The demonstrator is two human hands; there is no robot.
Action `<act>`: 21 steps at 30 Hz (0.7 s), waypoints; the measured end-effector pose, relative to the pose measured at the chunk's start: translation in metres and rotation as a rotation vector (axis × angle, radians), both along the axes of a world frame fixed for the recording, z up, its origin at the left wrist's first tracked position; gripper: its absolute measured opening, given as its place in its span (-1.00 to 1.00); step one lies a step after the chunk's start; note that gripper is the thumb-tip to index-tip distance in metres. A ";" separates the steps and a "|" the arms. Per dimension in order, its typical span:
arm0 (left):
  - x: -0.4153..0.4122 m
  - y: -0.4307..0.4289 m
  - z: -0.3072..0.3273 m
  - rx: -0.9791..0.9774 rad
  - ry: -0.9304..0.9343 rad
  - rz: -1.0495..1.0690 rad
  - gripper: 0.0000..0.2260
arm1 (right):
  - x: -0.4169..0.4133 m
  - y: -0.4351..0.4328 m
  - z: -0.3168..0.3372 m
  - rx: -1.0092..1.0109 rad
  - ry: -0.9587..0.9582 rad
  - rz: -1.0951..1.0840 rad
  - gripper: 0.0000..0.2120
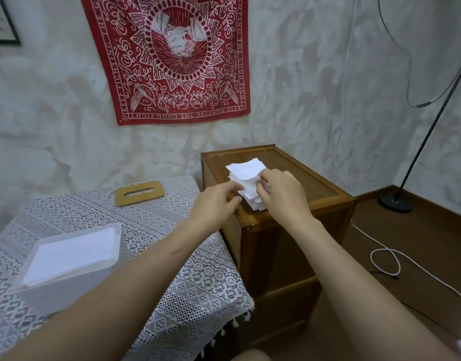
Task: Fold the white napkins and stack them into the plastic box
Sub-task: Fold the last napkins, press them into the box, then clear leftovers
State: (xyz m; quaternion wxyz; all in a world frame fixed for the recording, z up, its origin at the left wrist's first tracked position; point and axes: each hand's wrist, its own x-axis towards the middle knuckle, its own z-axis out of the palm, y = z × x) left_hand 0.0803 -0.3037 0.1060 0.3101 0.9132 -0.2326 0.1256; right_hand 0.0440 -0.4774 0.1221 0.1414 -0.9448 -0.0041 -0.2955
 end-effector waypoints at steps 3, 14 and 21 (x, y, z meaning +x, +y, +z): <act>0.001 -0.001 -0.001 -0.047 0.011 -0.009 -0.75 | 0.000 -0.002 -0.003 0.022 0.110 0.047 -0.70; 0.002 0.005 -0.010 -0.100 0.021 -0.017 -0.76 | 0.000 0.001 0.000 0.009 0.115 0.019 -0.73; 0.000 0.010 -0.011 -0.058 -0.003 0.000 -0.77 | -0.001 0.011 0.001 0.067 0.091 -0.032 -0.74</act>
